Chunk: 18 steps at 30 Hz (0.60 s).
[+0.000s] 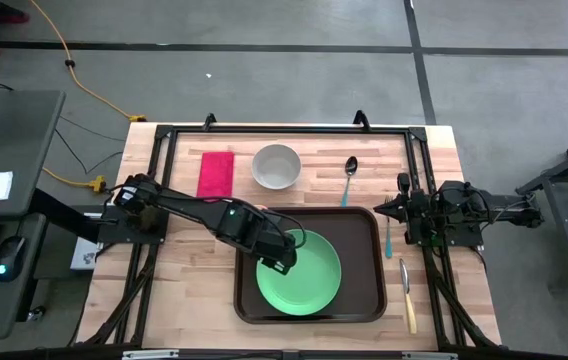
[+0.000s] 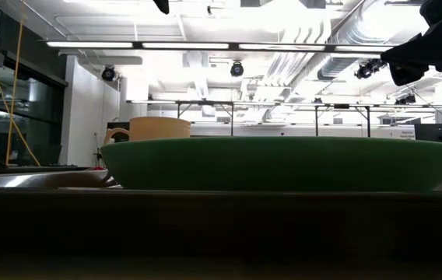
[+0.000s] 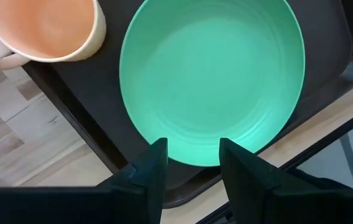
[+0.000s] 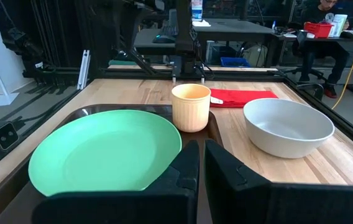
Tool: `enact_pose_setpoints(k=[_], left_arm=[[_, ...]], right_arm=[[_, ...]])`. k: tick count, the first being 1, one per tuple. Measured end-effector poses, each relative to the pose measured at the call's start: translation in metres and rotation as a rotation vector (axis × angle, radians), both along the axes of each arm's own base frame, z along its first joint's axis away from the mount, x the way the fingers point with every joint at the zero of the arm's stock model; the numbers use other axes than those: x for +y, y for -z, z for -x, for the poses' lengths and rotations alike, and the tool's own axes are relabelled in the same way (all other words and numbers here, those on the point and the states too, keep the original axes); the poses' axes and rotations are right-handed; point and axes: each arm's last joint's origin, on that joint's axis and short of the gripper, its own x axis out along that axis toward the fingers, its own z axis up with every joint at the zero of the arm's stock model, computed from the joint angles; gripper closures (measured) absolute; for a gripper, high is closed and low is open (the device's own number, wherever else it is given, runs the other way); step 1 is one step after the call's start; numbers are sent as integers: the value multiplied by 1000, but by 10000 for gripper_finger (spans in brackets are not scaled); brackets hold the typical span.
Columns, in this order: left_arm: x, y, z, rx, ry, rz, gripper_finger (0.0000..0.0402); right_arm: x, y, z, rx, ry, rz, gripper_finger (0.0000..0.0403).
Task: Set up tray
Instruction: Put the gray bowl on top of the green plate on the brown serving tray
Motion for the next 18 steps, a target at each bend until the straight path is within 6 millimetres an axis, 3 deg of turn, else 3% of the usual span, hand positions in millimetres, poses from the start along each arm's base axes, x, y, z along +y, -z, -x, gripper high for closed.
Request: enact_pose_setpoints(k=[18], left_arm=[[-1, 0, 1, 20, 75, 37, 231]], right_arm=[[0, 0, 0, 0, 0, 1, 402]])
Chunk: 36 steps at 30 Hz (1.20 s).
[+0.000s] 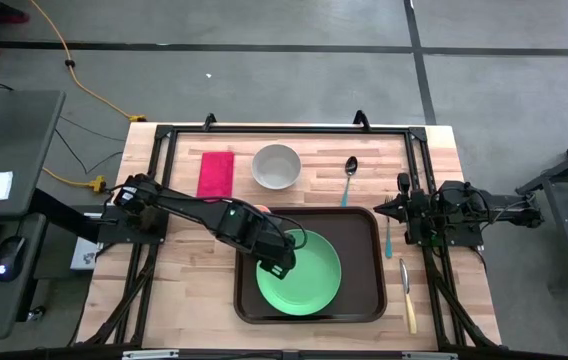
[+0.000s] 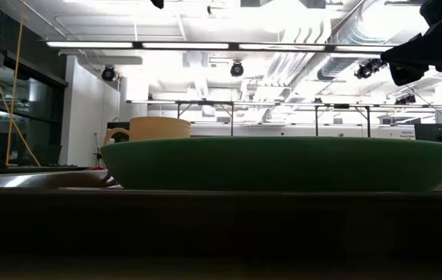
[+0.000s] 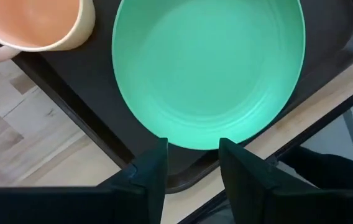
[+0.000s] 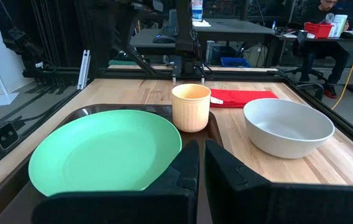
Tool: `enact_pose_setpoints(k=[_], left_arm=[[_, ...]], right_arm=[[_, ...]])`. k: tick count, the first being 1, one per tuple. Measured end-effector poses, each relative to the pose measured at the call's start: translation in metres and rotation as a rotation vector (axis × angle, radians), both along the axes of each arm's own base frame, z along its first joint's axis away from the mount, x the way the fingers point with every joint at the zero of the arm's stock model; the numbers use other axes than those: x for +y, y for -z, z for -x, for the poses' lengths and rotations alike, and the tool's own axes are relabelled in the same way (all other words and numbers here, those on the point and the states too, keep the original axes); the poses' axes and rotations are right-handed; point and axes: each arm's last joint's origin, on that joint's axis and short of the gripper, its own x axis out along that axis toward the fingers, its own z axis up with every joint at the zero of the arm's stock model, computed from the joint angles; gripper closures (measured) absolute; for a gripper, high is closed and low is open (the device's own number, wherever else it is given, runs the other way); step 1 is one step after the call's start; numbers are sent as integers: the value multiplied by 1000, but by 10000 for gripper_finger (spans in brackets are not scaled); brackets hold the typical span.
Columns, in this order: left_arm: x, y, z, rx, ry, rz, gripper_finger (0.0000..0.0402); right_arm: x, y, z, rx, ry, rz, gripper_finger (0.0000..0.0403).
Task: Set up tray
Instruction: Put the gray bowl on top of the green plate on the brown serving tray
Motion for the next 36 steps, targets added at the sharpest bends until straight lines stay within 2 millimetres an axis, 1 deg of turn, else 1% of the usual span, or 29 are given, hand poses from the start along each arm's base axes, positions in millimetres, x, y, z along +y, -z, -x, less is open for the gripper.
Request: enact_pose_setpoints(k=[6, 10, 13, 19, 25, 29, 36], left_arm=[[6, 2, 6, 75, 7, -43, 228], [22, 3, 10, 154, -1, -65, 227], [43, 2, 10, 202, 41, -96, 227], [96, -6, 0, 167, 182, -154, 227], [147, -8, 1, 174, 236, -200, 227], [174, -8, 4, 181, 256, -212, 227], [213, -8, 12, 209, 239, -258, 227]], right_arm=[[0, 0, 0, 0, -1, 1, 402], [0, 0, 0, 0, 0, 2, 402], [0, 0, 0, 0, 1, 1, 402], [-1, 0, 0, 0, 38, -13, 402], [-3, 0, 0, -1, 98, -7, 402], [-3, 0, 0, -1, 101, -18, 402], [-3, 0, 0, -1, 113, -24, 402]])
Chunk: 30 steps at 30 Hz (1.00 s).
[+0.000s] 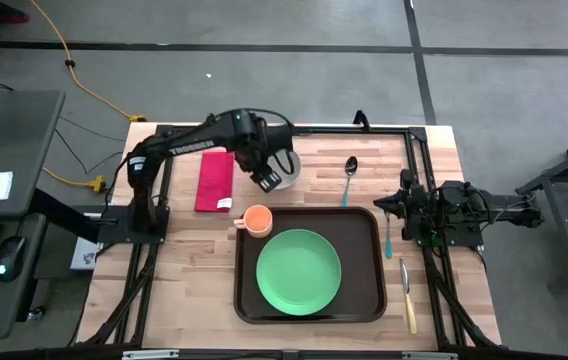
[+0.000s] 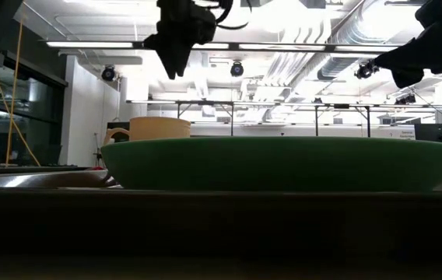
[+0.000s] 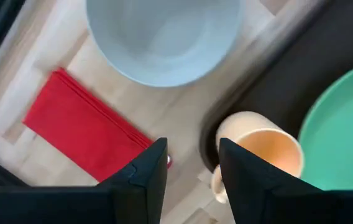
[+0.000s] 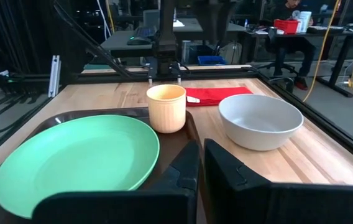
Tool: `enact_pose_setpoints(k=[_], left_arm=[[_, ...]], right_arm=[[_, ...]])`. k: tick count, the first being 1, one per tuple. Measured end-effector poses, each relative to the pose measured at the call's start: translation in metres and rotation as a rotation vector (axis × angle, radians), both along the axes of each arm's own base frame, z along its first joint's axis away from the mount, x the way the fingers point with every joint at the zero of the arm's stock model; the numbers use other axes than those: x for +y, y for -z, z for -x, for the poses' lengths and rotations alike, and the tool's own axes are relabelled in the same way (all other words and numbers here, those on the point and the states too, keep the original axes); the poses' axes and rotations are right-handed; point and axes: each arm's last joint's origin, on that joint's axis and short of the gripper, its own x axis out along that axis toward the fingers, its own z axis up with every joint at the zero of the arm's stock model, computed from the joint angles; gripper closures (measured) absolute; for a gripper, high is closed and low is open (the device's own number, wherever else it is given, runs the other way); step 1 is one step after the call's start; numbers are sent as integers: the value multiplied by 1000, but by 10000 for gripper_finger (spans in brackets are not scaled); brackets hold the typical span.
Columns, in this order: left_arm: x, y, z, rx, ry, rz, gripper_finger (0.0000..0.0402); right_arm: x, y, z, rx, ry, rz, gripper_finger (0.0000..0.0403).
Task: Set up tray
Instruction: Put the gray bowl on top of the green plate on the brown serving tray
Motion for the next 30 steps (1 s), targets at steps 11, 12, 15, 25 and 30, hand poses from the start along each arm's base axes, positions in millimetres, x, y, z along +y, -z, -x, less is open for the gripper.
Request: enact_pose_setpoints(k=[11, 12, 15, 25, 30], left_arm=[[51, 0, 18, 27, -56, -36, 227], [55, 0, 20, 29, -56, -37, 227], [65, 0, 24, 34, -54, -39, 227], [88, 0, 36, 34, -91, -42, 227], [96, 0, 40, 25, -87, -29, 227]], right_arm=[[0, 1, 0, 12, 7, 4, 402], [0, 1, 0, 13, 7, 4, 402], [0, 1, 0, 14, 8, 4, 402], [-1, 1, 0, 14, 38, 8, 402], [-1, 1, 0, 14, 47, 6, 402]])
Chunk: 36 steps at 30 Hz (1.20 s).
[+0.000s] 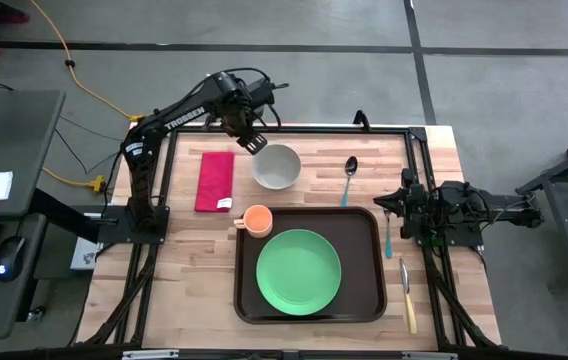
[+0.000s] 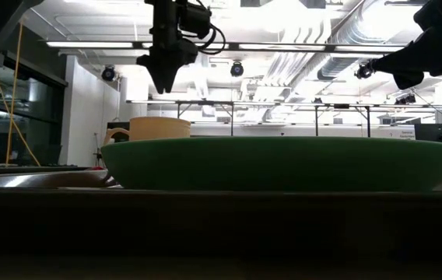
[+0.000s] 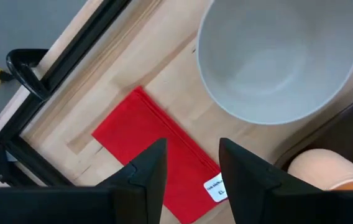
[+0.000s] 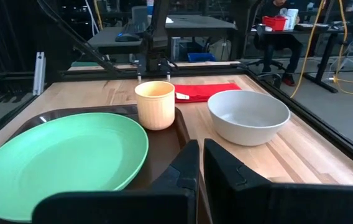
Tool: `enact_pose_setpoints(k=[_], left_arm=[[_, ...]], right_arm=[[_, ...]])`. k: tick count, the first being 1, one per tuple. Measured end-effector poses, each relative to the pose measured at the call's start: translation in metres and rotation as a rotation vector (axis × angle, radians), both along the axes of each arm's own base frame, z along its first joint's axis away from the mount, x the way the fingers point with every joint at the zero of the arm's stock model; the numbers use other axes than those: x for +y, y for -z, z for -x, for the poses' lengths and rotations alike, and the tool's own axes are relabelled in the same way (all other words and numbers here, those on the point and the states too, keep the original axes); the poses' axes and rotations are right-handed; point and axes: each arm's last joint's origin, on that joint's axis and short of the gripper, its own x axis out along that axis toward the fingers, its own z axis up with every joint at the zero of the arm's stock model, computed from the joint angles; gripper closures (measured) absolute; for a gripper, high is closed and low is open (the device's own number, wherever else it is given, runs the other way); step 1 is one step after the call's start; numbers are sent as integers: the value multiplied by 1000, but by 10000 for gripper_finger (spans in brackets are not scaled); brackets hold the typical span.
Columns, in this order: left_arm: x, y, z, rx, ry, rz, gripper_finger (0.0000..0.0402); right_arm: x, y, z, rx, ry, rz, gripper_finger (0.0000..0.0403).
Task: Set up tray
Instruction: Put the gray bowl on top of the green plate on the brown serving tray
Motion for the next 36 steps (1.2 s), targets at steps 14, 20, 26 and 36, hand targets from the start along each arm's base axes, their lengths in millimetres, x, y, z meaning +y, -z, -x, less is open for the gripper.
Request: enact_pose_setpoints(k=[14, 20, 26, 36], left_arm=[[5, 15, -5, -46, 0, 38, 227], [15, 42, -1, -19, -52, 70, 227], [27, 58, 2, -61, -87, 101, 227], [29, 76, -5, -116, -65, 90, 227]], right_arm=[[0, 0, 0, 0, 3, -5, 402], [0, 0, 0, -2, 4, -14, 402], [0, 0, 0, 1, 10, -22, 402], [-1, 1, 0, 2, 29, -28, 402]])
